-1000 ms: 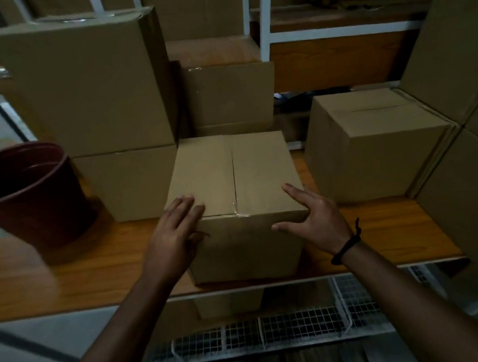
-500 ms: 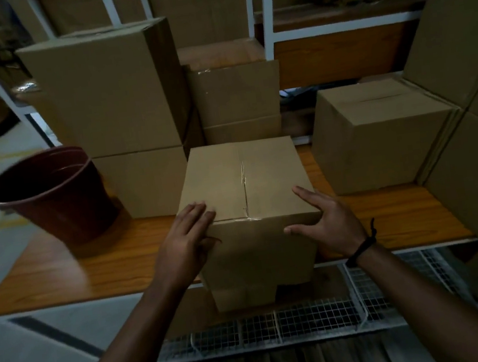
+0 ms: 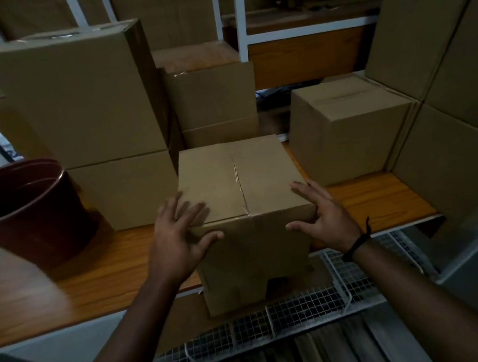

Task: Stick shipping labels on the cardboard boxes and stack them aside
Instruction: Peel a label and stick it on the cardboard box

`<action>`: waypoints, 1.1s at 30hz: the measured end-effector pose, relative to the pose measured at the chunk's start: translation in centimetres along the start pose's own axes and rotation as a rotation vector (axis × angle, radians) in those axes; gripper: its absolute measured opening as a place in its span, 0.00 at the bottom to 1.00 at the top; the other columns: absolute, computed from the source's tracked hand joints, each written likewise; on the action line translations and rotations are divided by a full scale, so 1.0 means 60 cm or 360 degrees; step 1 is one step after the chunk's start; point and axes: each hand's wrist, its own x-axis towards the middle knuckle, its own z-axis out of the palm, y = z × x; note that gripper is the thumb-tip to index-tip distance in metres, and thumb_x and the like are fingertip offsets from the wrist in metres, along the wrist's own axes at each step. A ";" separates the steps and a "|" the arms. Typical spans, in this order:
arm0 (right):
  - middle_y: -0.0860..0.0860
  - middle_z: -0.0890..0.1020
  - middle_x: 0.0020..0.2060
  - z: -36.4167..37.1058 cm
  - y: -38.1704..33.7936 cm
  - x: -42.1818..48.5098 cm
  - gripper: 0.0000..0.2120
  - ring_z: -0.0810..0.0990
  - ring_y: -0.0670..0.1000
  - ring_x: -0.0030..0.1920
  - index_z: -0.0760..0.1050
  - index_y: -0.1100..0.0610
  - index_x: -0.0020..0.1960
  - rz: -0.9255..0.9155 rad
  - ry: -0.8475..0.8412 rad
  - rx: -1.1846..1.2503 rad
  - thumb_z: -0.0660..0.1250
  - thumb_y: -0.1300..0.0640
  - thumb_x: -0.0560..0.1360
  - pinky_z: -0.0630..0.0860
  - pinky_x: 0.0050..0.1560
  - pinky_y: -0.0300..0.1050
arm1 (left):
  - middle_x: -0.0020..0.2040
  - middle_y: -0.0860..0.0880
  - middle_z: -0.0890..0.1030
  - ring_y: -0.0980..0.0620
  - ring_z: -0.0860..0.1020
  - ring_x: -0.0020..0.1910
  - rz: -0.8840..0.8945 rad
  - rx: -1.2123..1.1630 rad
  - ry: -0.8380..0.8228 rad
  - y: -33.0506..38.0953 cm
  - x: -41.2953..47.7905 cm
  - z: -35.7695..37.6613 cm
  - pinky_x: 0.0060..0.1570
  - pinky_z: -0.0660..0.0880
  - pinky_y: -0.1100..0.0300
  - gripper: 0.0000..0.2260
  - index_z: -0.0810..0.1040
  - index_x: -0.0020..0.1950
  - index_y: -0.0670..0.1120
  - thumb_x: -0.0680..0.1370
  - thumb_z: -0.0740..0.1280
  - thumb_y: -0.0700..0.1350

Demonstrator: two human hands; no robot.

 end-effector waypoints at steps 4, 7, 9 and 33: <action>0.43 0.70 0.69 0.003 0.004 -0.005 0.36 0.64 0.51 0.74 0.68 0.45 0.71 -0.0024 0.0008 0.0034 0.78 0.50 0.66 0.69 0.69 0.58 | 0.76 0.47 0.65 0.45 0.71 0.69 -0.0323 -0.0333 -0.0287 -0.014 0.016 -0.011 0.64 0.74 0.47 0.41 0.65 0.74 0.62 0.63 0.69 0.71; 0.41 0.72 0.64 -0.004 -0.005 -0.008 0.36 0.69 0.49 0.70 0.71 0.49 0.70 -0.0081 0.0072 0.0007 0.80 0.54 0.65 0.70 0.68 0.56 | 0.72 0.47 0.71 0.49 0.75 0.65 -0.0296 -0.0354 -0.0233 -0.012 0.007 -0.010 0.60 0.77 0.50 0.40 0.66 0.74 0.59 0.64 0.70 0.66; 0.41 0.73 0.63 -0.009 -0.004 -0.015 0.35 0.70 0.51 0.70 0.72 0.50 0.69 -0.0132 0.0082 0.0001 0.80 0.54 0.64 0.70 0.68 0.57 | 0.71 0.47 0.73 0.49 0.73 0.65 -0.0262 -0.0330 -0.0160 -0.016 -0.004 -0.008 0.59 0.78 0.51 0.39 0.67 0.74 0.59 0.64 0.70 0.67; 0.40 0.71 0.64 0.027 -0.021 0.052 0.35 0.69 0.44 0.67 0.68 0.42 0.68 -0.0073 -0.0098 0.0232 0.78 0.58 0.67 0.73 0.66 0.53 | 0.72 0.45 0.72 0.58 0.63 0.69 -0.0361 -0.0359 -0.0011 -0.044 0.001 -0.023 0.65 0.68 0.59 0.36 0.69 0.74 0.55 0.68 0.75 0.58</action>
